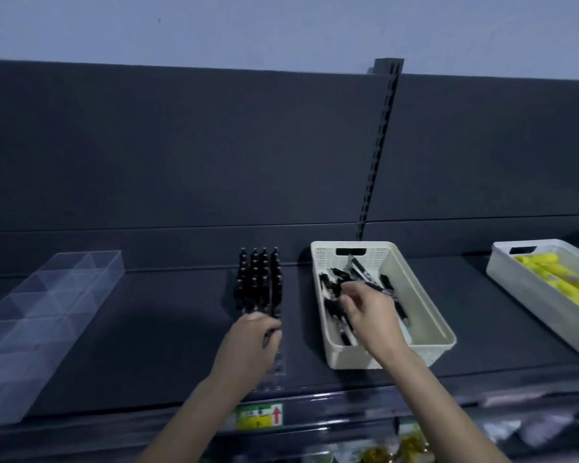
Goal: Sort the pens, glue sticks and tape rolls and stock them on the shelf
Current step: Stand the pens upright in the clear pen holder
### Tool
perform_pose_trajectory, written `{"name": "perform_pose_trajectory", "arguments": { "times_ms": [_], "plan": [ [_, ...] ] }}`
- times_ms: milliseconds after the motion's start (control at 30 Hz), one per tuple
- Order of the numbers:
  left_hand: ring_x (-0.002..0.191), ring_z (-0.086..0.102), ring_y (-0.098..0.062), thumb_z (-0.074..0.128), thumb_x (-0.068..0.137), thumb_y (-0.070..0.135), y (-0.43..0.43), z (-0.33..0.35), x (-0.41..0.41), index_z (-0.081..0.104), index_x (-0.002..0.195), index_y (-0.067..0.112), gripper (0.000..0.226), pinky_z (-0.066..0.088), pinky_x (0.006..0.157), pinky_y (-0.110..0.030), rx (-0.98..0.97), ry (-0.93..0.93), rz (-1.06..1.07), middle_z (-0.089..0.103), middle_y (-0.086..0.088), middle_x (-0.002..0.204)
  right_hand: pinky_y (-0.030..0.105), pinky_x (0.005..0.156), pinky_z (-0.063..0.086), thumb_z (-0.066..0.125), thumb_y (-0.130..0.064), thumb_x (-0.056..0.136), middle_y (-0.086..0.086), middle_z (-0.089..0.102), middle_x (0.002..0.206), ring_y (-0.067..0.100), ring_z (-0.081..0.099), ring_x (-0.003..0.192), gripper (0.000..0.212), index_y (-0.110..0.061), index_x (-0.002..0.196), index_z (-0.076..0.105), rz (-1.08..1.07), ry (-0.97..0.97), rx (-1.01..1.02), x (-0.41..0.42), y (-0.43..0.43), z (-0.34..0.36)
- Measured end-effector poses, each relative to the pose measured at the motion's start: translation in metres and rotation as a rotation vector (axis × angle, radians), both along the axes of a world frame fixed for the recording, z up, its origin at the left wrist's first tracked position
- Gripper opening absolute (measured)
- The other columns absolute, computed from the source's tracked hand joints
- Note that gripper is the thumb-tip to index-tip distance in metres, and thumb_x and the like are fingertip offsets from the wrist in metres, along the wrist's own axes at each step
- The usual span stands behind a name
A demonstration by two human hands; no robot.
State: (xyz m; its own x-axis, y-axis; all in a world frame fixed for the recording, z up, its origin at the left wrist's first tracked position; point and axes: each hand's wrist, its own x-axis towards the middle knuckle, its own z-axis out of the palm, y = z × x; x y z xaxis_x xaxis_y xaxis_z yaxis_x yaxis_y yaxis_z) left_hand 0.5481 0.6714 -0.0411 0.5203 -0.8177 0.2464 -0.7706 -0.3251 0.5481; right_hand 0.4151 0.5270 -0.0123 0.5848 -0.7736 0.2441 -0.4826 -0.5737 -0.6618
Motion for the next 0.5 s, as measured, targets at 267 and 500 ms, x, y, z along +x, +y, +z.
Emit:
{"name": "perform_pose_trajectory", "arguments": {
  "times_ms": [267, 500],
  "plan": [
    [0.091, 0.059, -0.022, 0.045, 0.091, 0.005, -0.092, 0.027, -0.064, 0.063, 0.094, 0.013, 0.02, 0.037, 0.075, -0.022, -0.032, 0.236, 0.001, 0.059, -0.006, 0.089, 0.022, 0.087, 0.041, 0.044, -0.007, 0.096, 0.014, 0.062, 0.121, 0.026, 0.058, 0.111, 0.032, -0.003, 0.126, 0.054, 0.051, 0.2, 0.12, -0.056, -0.077, 0.003],
    [0.097, 0.057, -0.022, 0.049, 0.09, 0.023, -0.166, 0.017, -0.056, 0.053, 0.102, 0.007, 0.021, 0.047, 0.081, -0.028, 0.456, 0.302, 0.114, 0.058, -0.011, 0.11, 0.028, 0.089, 0.042, 0.045, -0.009, 0.092, 0.018, 0.054, 0.125, 0.03, 0.053, 0.113, 0.031, -0.004, 0.122, 0.051, 0.167, 0.451, 0.153, -0.024, -0.114, -0.011]
  ]
}}
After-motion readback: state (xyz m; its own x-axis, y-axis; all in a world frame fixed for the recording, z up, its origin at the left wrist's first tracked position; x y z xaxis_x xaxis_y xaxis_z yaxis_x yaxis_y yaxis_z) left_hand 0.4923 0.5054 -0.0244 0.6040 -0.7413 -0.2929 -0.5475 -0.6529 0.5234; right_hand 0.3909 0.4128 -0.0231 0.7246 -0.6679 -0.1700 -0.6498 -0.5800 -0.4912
